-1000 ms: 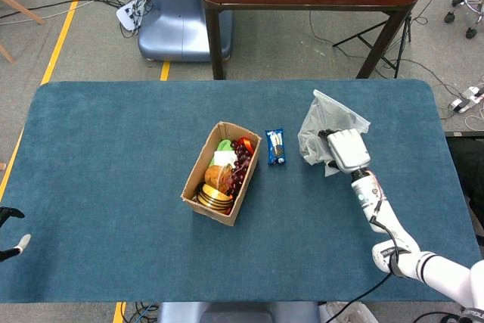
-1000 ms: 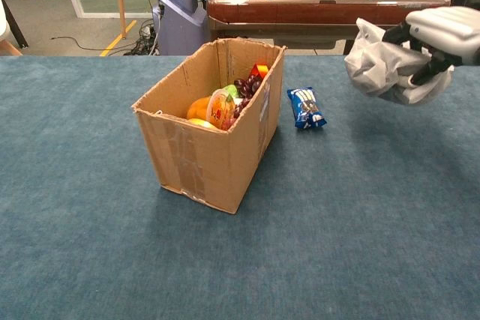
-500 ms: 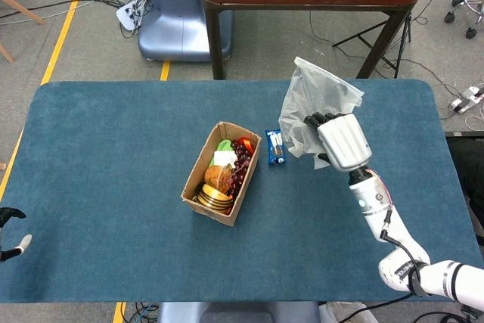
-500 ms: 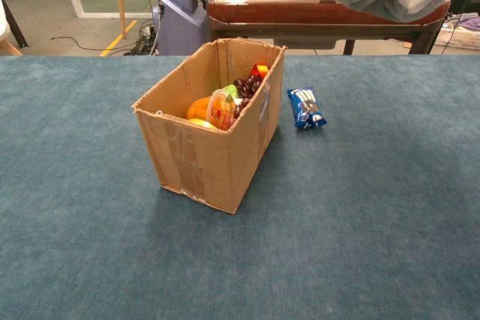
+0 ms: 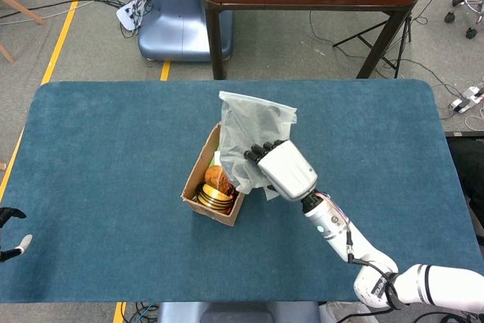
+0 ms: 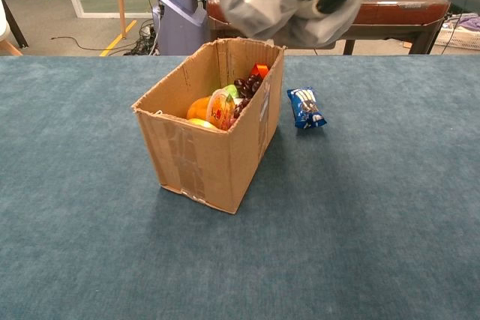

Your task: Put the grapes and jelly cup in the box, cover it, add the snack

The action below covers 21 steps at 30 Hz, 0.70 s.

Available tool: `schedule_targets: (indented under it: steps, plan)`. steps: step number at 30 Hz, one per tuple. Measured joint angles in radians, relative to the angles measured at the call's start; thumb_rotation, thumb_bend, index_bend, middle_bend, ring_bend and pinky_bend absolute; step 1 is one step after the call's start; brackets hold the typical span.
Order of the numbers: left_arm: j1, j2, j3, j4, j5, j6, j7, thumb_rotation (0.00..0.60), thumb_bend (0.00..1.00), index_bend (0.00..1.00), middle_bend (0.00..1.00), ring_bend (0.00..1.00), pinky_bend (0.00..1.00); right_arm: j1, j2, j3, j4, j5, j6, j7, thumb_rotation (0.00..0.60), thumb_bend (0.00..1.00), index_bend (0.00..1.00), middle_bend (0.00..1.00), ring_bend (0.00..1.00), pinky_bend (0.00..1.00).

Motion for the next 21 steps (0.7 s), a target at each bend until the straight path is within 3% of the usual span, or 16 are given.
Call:
schedule_targets:
  steps: [11, 21]
  plan:
    - [-0.001, -0.002, 0.001, 0.001, -0.002, -0.003, 0.006, 0.6, 0.22, 0.42, 0.38, 0.31, 0.46, 0.025, -0.053, -0.048, 0.026, -0.127, -0.017, 0.212, 0.6, 0.54, 0.57, 0.64, 0.61, 0.78]
    - [0.0, 0.0, 0.001, -0.001, -0.002, -0.002, 0.008, 0.6, 0.22, 0.42, 0.38, 0.31, 0.46, 0.08, -0.067, -0.074, 0.044, -0.167, -0.108, 0.193, 0.6, 0.51, 0.57, 0.61, 0.56, 0.78]
